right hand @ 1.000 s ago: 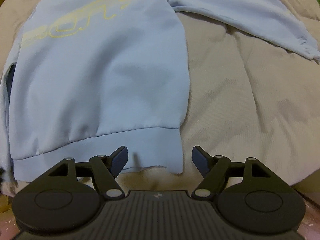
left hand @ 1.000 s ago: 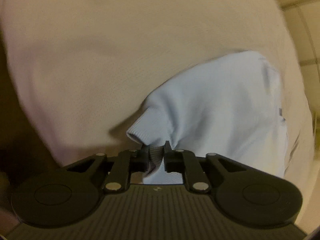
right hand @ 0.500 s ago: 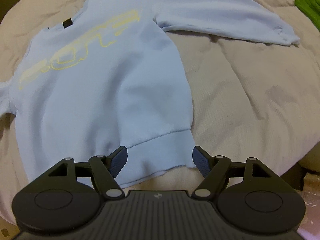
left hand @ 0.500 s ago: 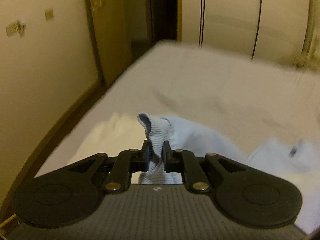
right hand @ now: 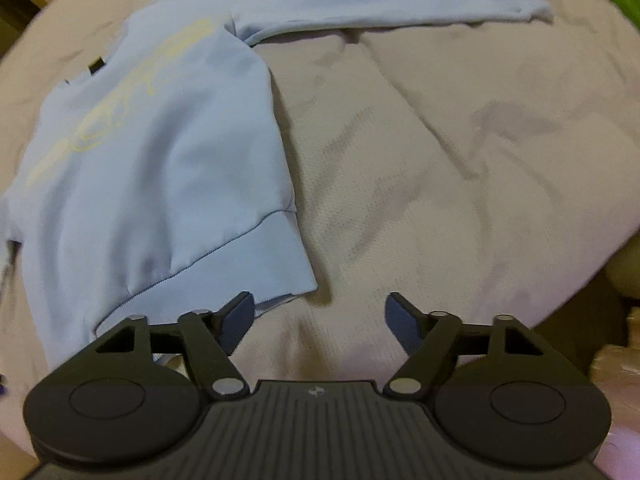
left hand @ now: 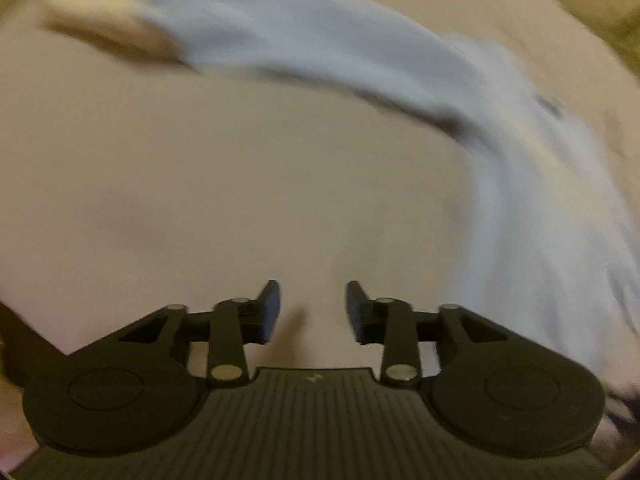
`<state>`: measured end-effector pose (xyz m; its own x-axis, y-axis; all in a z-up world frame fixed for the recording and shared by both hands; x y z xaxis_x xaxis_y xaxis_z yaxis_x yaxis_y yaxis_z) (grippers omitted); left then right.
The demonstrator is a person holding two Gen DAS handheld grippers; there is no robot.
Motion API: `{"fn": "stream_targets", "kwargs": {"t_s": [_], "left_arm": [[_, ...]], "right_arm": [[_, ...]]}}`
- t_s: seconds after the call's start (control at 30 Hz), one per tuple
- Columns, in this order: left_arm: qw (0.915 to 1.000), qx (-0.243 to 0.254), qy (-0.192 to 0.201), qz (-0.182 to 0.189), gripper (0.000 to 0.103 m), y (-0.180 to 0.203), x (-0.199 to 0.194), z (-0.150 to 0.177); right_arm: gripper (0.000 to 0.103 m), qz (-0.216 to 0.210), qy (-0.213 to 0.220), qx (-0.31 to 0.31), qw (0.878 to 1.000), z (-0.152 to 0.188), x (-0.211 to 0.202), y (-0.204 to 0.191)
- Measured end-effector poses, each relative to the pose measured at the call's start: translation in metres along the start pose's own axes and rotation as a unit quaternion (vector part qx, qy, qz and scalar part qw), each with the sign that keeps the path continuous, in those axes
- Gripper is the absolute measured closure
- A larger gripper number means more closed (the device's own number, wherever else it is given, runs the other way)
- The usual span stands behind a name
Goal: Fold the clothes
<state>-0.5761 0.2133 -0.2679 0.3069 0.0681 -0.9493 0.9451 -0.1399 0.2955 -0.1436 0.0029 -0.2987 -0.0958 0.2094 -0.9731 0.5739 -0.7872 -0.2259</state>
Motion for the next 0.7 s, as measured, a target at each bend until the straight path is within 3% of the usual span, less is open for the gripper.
{"fn": "stream_targets", "kwargs": {"t_s": [0.13,0.3,0.4,0.43,0.47,0.5,0.53,0.6,0.7], "left_arm": [[0.9989,0.029,-0.012,0.035,0.062,0.042,0.024,0.037],[0.9988,0.005,-0.01,0.047,0.05,0.042,0.044,0.037],[0.9991,-0.008,-0.017,0.038,0.049,0.043,0.059,0.04],[0.9991,-0.013,-0.017,0.036,0.058,0.044,0.062,0.043],[0.9989,-0.019,-0.02,0.038,0.079,0.046,0.063,0.043],[0.9985,-0.027,-0.023,0.042,0.088,0.049,0.064,0.041],[0.9985,-0.026,-0.019,0.044,0.098,0.052,0.059,0.04],[0.9981,-0.019,0.002,0.059,0.098,0.058,0.038,0.04],[0.9927,-0.014,0.043,0.112,0.098,0.058,-0.01,0.046]], "right_arm": [[0.038,-0.052,0.009,-0.01,0.999,-0.001,0.012,0.014],[0.038,-0.102,0.018,-0.014,0.994,-0.009,0.026,0.025],[0.037,-0.134,0.021,0.011,0.991,-0.015,0.038,0.028],[0.037,-0.146,0.019,0.024,0.989,-0.016,0.043,0.029],[0.038,-0.159,0.017,0.038,0.986,-0.018,0.047,0.029],[0.053,-0.173,0.016,0.053,0.983,-0.02,0.05,0.029],[0.087,-0.182,0.011,0.068,0.981,-0.023,0.051,0.029],[0.091,-0.184,0.006,0.074,0.98,-0.028,0.04,0.025],[0.094,-0.195,0.034,0.026,0.98,-0.034,-0.008,0.015]]}}
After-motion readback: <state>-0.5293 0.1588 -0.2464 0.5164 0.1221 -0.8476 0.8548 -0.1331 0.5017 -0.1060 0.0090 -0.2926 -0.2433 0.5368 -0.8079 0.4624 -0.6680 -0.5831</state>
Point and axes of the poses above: each gripper's, at about its wrist camera, not at the fingertips, and x roughly the way its jaws point, y to its right, z to its underside, the point moved 4 cm from there along x, roughly the way its jaws point, and after that the axes turned 5 degrees about -y, right-handed, at the moved point
